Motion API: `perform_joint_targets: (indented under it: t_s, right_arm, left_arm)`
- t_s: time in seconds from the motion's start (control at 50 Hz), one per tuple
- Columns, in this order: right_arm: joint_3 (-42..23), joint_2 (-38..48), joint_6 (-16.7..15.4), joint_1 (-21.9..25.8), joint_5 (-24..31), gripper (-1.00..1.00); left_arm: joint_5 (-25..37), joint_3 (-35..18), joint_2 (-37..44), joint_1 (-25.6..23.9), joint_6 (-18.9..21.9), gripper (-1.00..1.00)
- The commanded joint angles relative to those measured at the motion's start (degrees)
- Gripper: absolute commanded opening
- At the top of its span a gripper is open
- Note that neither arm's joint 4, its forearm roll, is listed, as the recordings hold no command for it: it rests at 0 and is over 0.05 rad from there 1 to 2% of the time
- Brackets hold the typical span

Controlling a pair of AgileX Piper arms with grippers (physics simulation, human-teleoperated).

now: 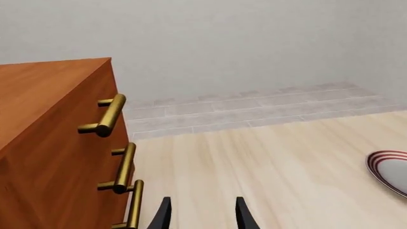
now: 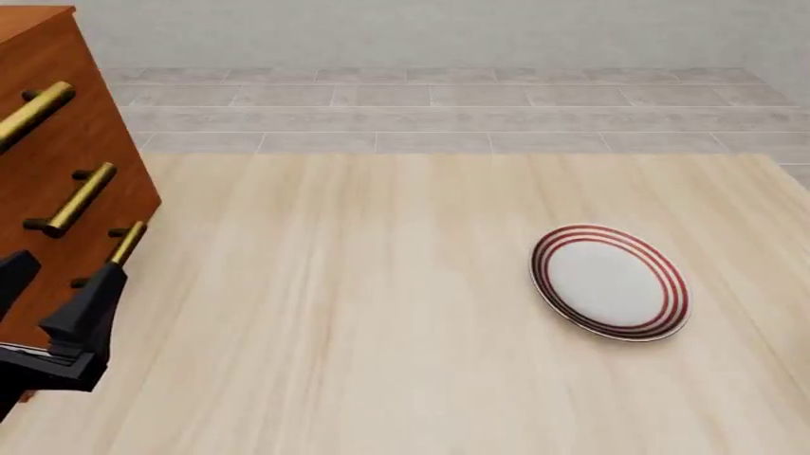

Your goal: Put the bowl on top of the cabinet.

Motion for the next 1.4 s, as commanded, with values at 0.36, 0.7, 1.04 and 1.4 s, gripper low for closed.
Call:
perform_joint_targets:
  t_s: [0.36,0.7,1.04,1.4]
  right_arm:
    - [1.40,11.09,-1.14,-1.91,-8.99,1.00]
    - [0.42,19.29,-1.55,-3.03,-13.62,1.00]
    - [-1.15,27.03,-2.75,-4.90,-17.88,1.00]
    - [-2.27,31.96,-3.29,-6.09,-19.94,1.00]
  left_arm:
    - [0.74,0.00,-0.65,0.42,0.38,1.00]
    - [-1.76,0.00,2.23,0.39,0.94,1.00]
    - [-3.16,0.00,3.89,0.72,0.94,1.00]
    - [-3.52,0.00,4.49,0.88,0.97,1.00]
